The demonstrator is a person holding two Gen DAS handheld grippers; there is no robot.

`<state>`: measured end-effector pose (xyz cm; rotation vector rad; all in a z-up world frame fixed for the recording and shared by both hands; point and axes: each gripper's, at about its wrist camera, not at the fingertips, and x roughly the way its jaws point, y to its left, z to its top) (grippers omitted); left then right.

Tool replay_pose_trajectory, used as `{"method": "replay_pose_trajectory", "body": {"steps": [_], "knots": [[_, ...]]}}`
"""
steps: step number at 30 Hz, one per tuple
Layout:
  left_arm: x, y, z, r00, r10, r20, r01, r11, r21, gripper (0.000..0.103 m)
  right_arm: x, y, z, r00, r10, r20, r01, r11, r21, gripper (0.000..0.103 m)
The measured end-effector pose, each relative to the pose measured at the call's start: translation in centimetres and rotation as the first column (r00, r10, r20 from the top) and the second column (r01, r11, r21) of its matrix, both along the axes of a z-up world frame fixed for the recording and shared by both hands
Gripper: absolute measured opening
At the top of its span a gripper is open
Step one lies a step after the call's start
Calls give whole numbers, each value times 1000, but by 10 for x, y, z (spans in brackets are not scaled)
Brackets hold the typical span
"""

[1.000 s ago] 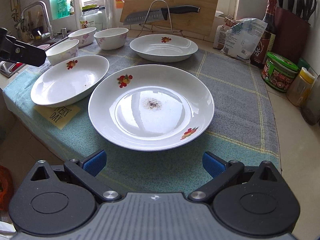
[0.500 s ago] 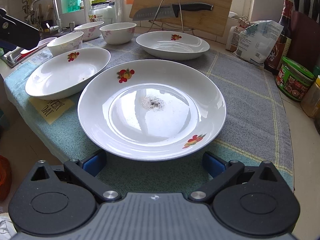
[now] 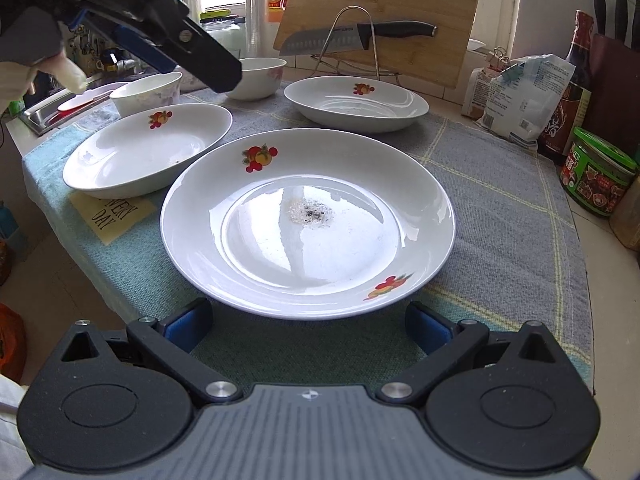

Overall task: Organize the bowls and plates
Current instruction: 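Grasp the rim of the brown-stained plate with the right tool and lift it, then hold the stained plate with the right tool while the left tool rubs the stain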

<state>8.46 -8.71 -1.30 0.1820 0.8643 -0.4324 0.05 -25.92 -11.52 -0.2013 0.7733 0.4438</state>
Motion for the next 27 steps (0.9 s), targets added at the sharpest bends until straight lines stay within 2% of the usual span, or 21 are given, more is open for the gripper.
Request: {"method": "replay_pose_trajectory", "body": {"steps": [4,9,16,23,27], "knots": [[28,-10,-10,991,-129,-46,128,992,-16,102,-2,0,0,1000,-12,5,12,1000,2,103],[58,-26,-31,961,-236,-142,240,971,6,102,-3,2,0,1000,-29,5,29,1000,-3,103],[87,-37,-60,895,-359,-263,366,930,-26,102,-3,2,1,999,-42,-2,42,999,-7,103],[99,-47,-71,820,-461,-339,469,881,-63,102,-3,4,1,997,-70,-13,70,997,-14,103],[98,-52,-71,811,-482,-332,497,867,-43,103,-4,4,1,997,-79,-10,79,997,-13,103]]}}
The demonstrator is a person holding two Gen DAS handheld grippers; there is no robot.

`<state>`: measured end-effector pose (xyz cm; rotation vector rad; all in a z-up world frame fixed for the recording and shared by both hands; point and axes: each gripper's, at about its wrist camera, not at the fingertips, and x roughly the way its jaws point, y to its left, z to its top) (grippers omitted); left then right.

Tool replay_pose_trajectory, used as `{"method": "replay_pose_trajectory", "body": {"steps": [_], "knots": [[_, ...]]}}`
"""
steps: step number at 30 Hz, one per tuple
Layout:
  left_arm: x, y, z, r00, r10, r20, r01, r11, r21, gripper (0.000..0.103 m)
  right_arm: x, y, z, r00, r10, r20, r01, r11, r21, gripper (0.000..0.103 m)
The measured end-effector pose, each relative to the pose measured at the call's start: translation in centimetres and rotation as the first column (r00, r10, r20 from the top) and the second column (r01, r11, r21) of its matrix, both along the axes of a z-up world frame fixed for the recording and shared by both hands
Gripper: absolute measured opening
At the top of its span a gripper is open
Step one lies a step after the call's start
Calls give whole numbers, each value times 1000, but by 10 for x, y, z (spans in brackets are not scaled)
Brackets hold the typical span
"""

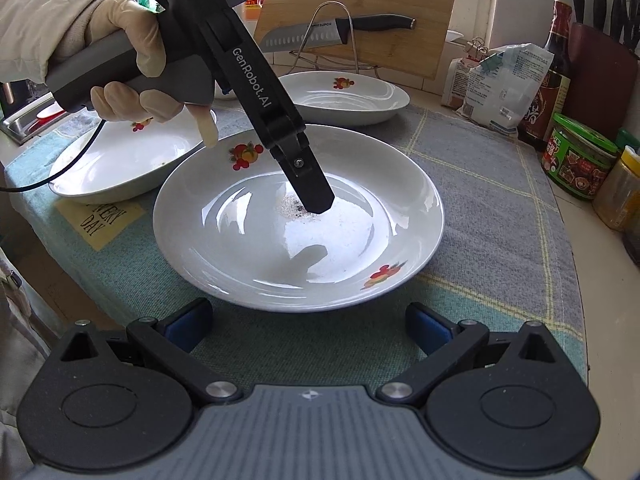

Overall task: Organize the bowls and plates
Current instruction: 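Hold the stained plate with the right tool while the left tool rubs the stain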

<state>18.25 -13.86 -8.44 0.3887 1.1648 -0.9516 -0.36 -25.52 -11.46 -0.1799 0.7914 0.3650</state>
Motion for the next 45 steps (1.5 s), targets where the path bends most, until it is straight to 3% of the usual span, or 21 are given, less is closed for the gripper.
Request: {"method": "replay_pose_trajectory", "body": {"steps": [8,16,24,34,45], "knots": [[1,-2,-2,1000,0,-3,0,1000,15,102,3,-1,0,999,33,-5,-33,999,-1,103],[12,0,-1,996,40,-77,-40,999,-3,102,6,-2,0,998,60,6,-60,998,7,103],[16,-6,-1,990,-22,-139,27,999,31,102,7,-2,-1,998,51,22,-52,999,13,103],[17,-13,-3,983,-93,-155,105,992,68,101,12,3,-1,1000,25,12,-25,1000,8,103],[22,-18,-5,973,-129,-193,143,988,60,101,14,11,0,1000,29,9,-29,1000,-3,103]]}}
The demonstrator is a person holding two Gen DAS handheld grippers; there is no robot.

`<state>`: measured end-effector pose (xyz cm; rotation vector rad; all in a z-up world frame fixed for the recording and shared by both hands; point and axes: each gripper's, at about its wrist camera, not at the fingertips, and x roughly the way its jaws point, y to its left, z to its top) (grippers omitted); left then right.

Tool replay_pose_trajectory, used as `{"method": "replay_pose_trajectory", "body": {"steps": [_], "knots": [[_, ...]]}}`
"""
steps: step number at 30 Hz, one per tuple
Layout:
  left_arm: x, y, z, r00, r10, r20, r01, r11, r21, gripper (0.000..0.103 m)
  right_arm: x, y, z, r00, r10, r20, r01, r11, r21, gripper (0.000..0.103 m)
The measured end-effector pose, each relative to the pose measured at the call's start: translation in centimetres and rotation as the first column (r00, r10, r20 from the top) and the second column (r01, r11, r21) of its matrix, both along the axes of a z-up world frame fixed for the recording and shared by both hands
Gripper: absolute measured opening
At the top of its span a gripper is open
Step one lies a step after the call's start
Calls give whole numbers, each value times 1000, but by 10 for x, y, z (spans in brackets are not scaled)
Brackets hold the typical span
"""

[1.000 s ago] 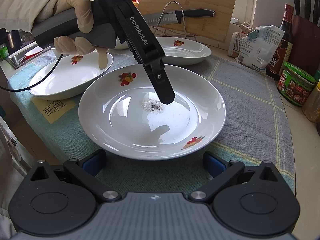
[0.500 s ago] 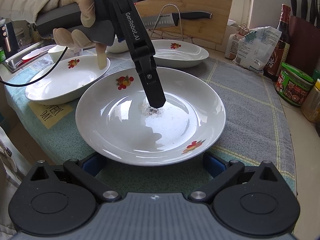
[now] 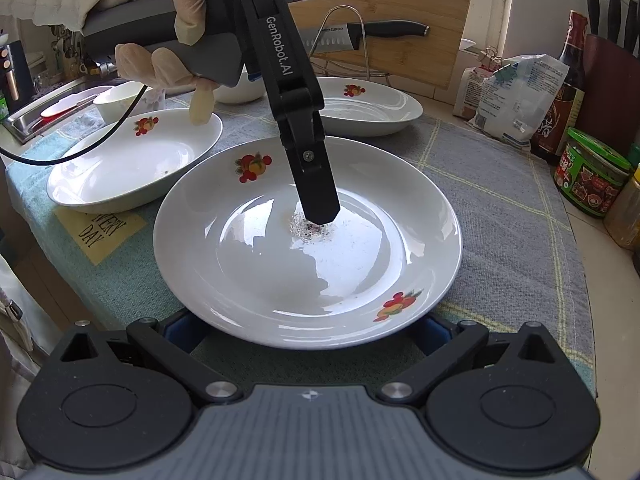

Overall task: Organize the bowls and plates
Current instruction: 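Hold the stained plate with the right tool while the left tool rubs the stain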

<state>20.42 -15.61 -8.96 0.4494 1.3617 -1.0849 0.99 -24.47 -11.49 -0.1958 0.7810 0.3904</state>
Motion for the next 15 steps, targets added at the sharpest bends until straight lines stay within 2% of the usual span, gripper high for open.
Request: {"method": "replay_pose_trajectory", "body": {"steps": [15], "knots": [[-1,2,-1,1000,2,-9,-2,1000,4,100,7,3,4,999,4,-47,-5,1000,-30,103]]}}
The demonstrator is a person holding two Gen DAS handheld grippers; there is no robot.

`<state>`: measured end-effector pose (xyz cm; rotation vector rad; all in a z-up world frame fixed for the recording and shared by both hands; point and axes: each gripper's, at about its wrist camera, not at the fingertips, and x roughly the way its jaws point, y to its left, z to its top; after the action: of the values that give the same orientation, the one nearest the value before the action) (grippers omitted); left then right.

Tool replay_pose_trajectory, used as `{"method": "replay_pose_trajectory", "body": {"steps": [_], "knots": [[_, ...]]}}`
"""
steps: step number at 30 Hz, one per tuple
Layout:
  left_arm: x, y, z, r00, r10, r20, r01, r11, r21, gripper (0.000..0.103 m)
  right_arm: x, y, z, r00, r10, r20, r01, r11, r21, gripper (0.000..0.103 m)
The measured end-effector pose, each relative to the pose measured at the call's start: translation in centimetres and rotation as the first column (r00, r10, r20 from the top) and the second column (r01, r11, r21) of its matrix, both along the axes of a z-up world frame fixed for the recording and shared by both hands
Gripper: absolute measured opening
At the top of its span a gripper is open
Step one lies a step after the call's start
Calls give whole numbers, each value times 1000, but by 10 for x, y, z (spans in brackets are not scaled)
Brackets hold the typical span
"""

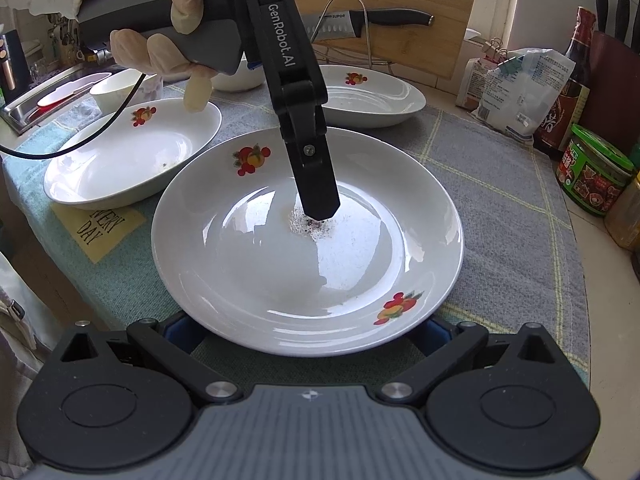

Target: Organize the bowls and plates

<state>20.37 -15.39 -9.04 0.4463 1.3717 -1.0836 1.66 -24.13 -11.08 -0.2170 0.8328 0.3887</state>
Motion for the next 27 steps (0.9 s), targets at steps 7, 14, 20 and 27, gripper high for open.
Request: {"method": "replay_pose_trajectory", "body": {"steps": [7,14,20,27], "knots": [[-3,4,8,1000,16,4,-16,1000,-16,100,2,-6,8,1000,20,-5,-20,1000,6,103],[-2,1,19,999,32,16,-32,999,-38,100,7,-17,19,999,34,1,-34,999,-6,103],[0,-14,22,999,39,26,-38,998,-53,100,12,-31,26,999,40,6,-40,999,-27,103],[8,-35,23,998,40,37,-38,997,-70,100,22,-51,30,999,34,13,-34,999,-41,103]]}}
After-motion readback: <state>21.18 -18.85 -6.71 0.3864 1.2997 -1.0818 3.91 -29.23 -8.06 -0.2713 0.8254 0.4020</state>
